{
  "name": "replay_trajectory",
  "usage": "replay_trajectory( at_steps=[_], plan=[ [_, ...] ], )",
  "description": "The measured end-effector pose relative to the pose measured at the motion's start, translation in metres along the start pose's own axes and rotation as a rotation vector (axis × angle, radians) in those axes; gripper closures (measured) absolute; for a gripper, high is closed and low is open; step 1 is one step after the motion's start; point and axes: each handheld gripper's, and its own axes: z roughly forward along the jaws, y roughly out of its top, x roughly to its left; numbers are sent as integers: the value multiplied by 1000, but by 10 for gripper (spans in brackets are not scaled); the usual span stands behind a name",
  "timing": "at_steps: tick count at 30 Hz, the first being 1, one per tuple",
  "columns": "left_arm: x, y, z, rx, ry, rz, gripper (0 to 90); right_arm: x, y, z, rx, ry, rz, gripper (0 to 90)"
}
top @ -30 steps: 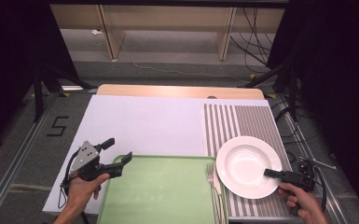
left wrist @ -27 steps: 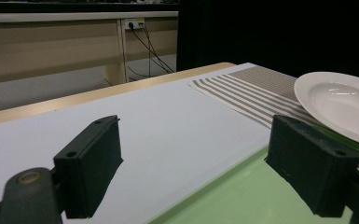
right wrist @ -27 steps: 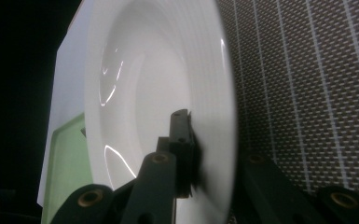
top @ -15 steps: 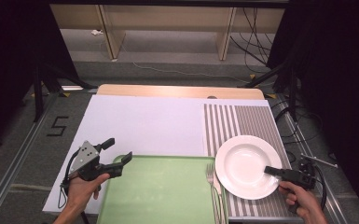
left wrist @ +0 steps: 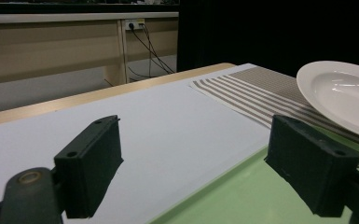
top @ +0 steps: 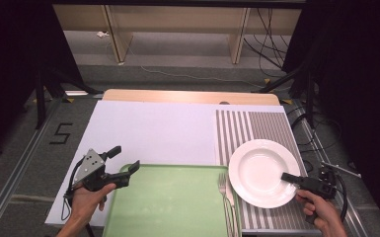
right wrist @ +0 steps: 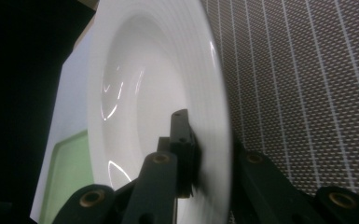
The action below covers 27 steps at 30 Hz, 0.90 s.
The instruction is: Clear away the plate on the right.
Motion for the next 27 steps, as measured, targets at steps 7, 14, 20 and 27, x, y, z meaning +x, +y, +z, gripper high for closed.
replay_trajectory(
  at_steps=[7, 14, 20, 27],
  plan=[
    [0, 0, 0, -2, 3, -2, 172, 10, 0, 3, -1, 22, 4, 832],
    [1, 0, 0, -10, -2, -4, 172, 24, -1, 9, 37, 50, -9, 832],
    [0, 1, -1, -4, 5, -2, 172, 40, -4, 16, 67, 85, -27, 832],
    [1, 1, -1, -3, 5, -2, 172, 64, -11, 34, 103, 118, -109, 832]
  ],
)
